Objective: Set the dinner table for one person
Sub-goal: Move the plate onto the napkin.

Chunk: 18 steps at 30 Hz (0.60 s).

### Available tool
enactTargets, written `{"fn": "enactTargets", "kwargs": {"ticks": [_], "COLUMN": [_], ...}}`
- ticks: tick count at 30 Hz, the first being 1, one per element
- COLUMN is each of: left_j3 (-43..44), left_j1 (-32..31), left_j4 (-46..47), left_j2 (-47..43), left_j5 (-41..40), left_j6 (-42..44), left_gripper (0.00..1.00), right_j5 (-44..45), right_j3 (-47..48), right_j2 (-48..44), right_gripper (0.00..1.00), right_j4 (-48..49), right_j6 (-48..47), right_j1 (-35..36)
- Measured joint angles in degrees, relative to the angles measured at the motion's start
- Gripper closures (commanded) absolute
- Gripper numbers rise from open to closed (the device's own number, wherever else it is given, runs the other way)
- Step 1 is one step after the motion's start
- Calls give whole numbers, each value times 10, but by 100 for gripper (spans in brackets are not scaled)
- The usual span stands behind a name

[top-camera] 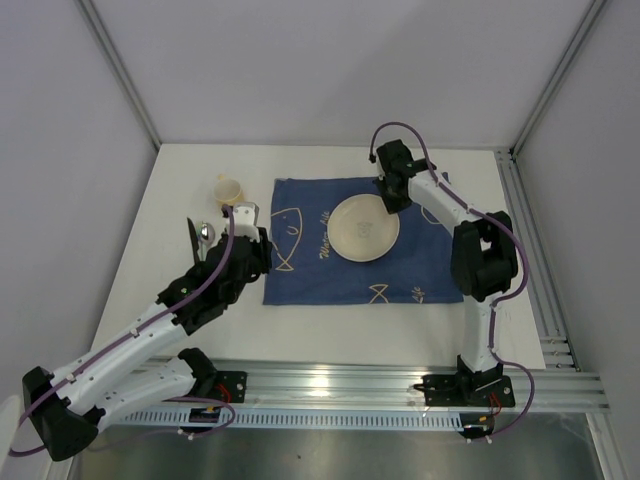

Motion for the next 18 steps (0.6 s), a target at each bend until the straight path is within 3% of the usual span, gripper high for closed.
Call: {"fn": "enactTargets", "kwargs": {"ticks": [18], "left_j3": [0], "left_j1": [0], "left_j4": [4], "left_j2": [11], "left_j5": [5], "left_j6": [1], "left_gripper": [59], "right_j5": [-50], "right_j3": [-21], "right_j2": [0], "right_gripper": [100], "right_j4": [-2], "right_j6": [-16], "right_j1": [5]}}
